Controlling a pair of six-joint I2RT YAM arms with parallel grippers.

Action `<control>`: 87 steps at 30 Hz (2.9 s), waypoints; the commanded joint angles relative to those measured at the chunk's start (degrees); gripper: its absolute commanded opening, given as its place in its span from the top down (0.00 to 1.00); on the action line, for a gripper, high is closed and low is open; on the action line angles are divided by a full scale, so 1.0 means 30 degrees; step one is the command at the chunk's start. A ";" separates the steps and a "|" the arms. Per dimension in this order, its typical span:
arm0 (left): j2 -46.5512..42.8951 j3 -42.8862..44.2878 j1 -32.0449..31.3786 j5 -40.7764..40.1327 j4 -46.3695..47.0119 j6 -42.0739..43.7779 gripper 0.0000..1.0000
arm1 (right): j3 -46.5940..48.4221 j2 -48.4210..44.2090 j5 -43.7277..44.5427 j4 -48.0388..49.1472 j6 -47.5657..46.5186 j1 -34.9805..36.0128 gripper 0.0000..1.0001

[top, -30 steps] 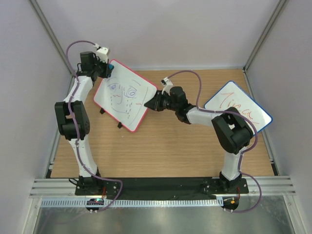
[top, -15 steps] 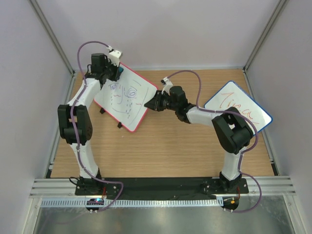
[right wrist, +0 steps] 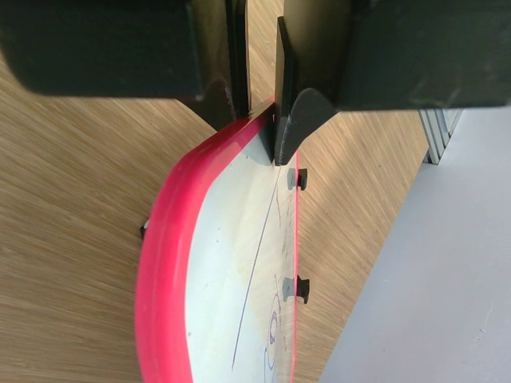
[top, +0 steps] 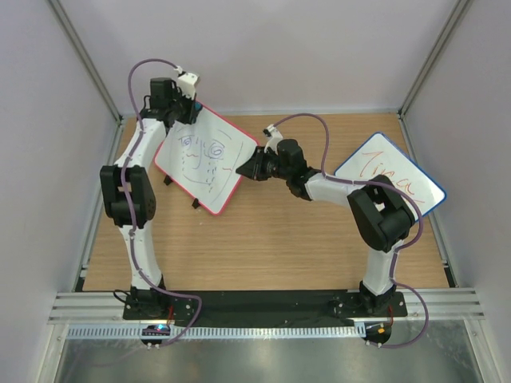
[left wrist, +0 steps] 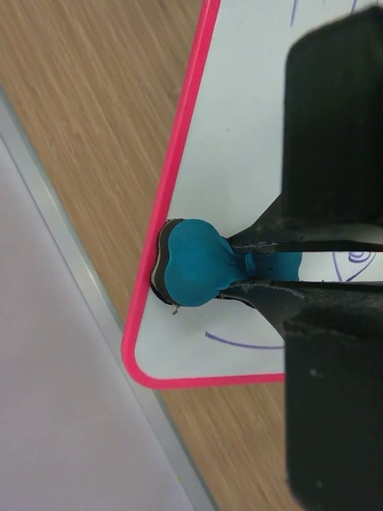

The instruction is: Erase the whiteboard

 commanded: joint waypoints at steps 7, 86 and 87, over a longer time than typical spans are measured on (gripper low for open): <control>0.1491 -0.0328 0.1174 -0.1101 -0.0323 -0.0011 1.00 | -0.0005 -0.0341 0.0024 -0.2538 -0.4039 0.0606 0.99; 0.0260 0.1457 -0.0026 0.0393 -0.6241 0.2922 1.00 | -0.0591 -0.1044 0.0493 -0.2538 -0.4215 0.0841 0.99; 0.0202 0.1281 -0.0026 0.0364 -0.6212 0.3008 1.00 | -0.0562 -0.1044 0.0493 -0.2538 -0.4215 0.0841 0.99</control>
